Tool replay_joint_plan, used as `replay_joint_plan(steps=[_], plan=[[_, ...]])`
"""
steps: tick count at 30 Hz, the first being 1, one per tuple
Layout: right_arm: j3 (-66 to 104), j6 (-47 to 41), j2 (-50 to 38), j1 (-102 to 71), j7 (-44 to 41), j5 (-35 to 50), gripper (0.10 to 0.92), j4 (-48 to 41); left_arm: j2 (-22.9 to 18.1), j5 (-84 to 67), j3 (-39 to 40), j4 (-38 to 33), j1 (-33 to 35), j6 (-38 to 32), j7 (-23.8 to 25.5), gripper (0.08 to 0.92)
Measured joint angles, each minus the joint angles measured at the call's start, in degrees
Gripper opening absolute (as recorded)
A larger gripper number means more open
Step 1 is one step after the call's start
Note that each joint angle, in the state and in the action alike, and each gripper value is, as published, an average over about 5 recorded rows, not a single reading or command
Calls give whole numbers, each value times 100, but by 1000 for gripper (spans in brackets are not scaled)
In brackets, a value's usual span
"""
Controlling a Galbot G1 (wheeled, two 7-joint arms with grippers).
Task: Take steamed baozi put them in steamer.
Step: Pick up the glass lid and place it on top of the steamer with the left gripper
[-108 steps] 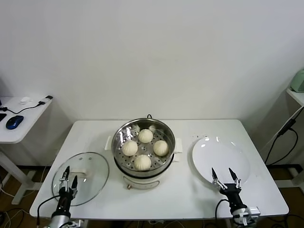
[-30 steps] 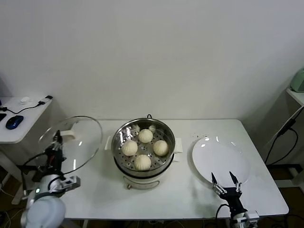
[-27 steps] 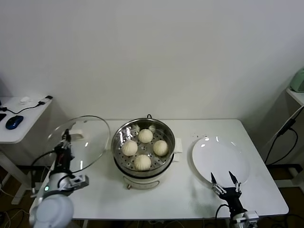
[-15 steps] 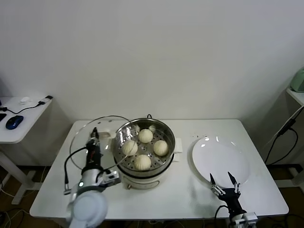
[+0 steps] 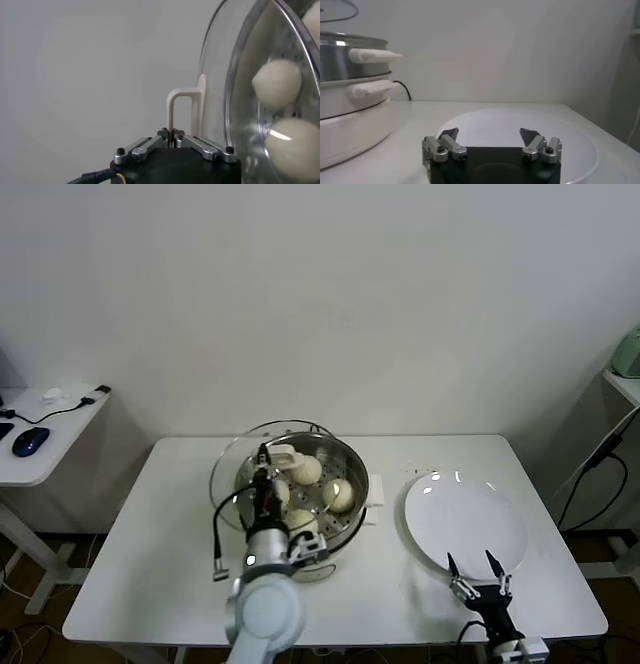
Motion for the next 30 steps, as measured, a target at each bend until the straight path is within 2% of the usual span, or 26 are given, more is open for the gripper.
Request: replay_joint_plan(steps=[8,30], plan=[[5,80,39,-45,21,23,823,-45,-277,255,345,387,-218,126,44,136],[20,154,149,-7,81,-3,823,-144,-291,520,367,881,-299,252,130,136]])
